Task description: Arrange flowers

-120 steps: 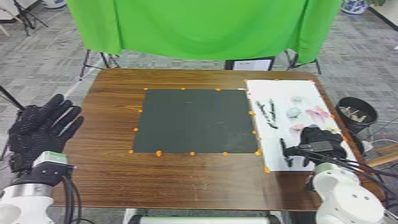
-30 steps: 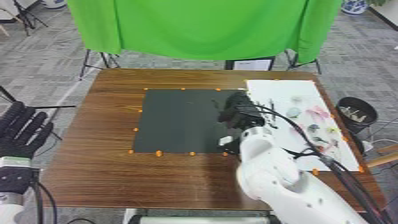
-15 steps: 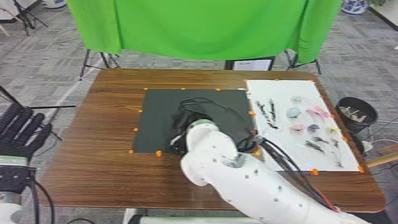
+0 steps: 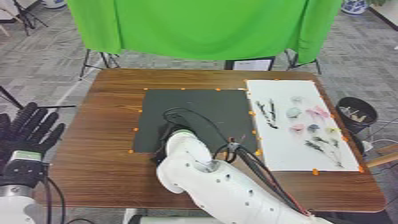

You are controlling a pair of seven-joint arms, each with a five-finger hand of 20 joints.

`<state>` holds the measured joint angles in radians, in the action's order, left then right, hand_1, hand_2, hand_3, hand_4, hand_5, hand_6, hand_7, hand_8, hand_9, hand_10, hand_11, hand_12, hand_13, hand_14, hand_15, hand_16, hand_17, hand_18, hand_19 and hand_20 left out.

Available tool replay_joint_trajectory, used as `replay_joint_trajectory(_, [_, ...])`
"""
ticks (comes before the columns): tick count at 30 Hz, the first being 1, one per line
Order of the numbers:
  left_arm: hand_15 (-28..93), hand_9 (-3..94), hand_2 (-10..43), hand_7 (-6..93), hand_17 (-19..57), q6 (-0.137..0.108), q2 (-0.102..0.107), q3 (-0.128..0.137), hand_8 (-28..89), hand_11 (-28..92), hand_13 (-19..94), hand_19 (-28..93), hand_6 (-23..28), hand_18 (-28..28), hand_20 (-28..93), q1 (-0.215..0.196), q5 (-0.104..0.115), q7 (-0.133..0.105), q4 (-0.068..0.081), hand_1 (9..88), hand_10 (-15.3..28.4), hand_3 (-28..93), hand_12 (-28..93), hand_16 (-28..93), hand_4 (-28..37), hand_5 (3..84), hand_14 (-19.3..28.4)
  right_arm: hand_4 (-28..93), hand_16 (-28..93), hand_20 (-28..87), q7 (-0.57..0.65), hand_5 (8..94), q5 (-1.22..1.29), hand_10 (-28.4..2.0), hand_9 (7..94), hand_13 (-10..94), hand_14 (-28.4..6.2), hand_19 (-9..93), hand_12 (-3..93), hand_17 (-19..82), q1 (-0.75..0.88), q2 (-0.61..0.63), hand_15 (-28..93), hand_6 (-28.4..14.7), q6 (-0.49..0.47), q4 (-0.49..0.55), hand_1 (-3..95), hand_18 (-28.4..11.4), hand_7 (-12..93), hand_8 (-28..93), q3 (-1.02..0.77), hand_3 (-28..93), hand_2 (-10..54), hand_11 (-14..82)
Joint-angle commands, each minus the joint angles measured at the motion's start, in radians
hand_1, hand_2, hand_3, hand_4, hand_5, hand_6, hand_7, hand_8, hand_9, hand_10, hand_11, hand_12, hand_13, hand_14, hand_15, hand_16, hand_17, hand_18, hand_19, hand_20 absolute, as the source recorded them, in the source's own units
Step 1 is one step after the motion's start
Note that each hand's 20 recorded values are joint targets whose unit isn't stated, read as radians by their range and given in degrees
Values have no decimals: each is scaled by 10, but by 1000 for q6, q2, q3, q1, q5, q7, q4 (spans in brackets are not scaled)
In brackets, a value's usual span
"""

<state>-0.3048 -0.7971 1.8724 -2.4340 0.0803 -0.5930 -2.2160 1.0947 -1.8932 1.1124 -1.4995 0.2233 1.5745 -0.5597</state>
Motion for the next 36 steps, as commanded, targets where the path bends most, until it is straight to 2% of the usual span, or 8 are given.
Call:
replay_joint_trajectory(1, [375,403,147,132,-69,-22,1,-13,-71,192,285,395,95,166,129,5,-27,24,1,260,158,732,134,-65,-283,477,167,-166,442,326,-41,629,-166,-93,879,811,-113,932,565,492,0,18,600,-17,-22,-25,512,-278,665,176,42,764,-95,266])
replay_joint_trajectory(15, [382,404,148,133,-69,-15,-1,-31,-71,195,286,394,97,165,131,19,-21,18,8,260,159,733,135,-65,-283,479,167,-215,419,335,-64,625,-168,-125,852,809,-117,932,468,491,24,28,588,-32,-144,-9,467,-280,637,192,27,714,-95,332])
replay_joint_trajectory(22, [384,405,150,134,-69,-12,-12,-38,-71,196,286,394,97,165,131,12,-11,7,11,259,160,733,135,-65,-283,479,167,-238,412,333,-54,624,-141,-145,836,809,-114,932,346,489,0,50,585,-53,-57,20,388,-279,589,174,17,735,-95,401])
replay_joint_trajectory(23, [384,405,150,133,-68,-6,-13,-38,-72,196,286,394,97,165,131,12,-9,2,12,259,160,733,135,-65,-283,480,167,-240,411,334,-58,620,-138,-148,829,810,-114,932,346,489,-3,56,585,-59,-58,26,374,-280,577,152,10,743,-95,406])
replay_joint_trajectory(25, [384,405,150,134,-68,-3,-20,-33,-72,197,286,393,96,165,130,4,-11,-3,10,259,160,733,135,-66,-283,480,167,-245,413,335,-64,626,-112,-152,817,809,-115,932,343,490,-10,70,584,-75,-76,45,340,-279,566,-77,-6,769,-95,414])
replay_joint_trajectory(27, [385,405,150,135,-69,4,-26,-28,-72,197,286,394,96,165,131,-3,-11,-4,10,260,160,733,135,-65,-283,480,167,-243,408,335,-77,634,-110,-155,812,811,-112,932,338,492,-4,89,579,-77,-86,67,329,-278,515,-146,-23,769,-95,410])
replay_joint_trajectory(34, [386,405,150,134,-69,6,-46,-25,-71,199,287,393,96,165,130,-17,-4,-7,9,259,158,734,136,-66,-283,479,168,-214,404,339,-130,629,-143,-163,795,805,-113,932,327,484,18,175,564,-75,-150,150,325,-273,469,-142,-41,757,-95,402])
replay_joint_trajectory(36, [386,405,150,134,-68,9,-47,-25,-71,199,287,393,96,165,130,-18,-1,-11,9,259,158,735,135,-66,-283,479,168,-196,403,336,-161,630,-196,-164,796,802,-115,932,317,481,20,202,561,-71,-225,168,367,-272,445,3,-31,744,-95,391])
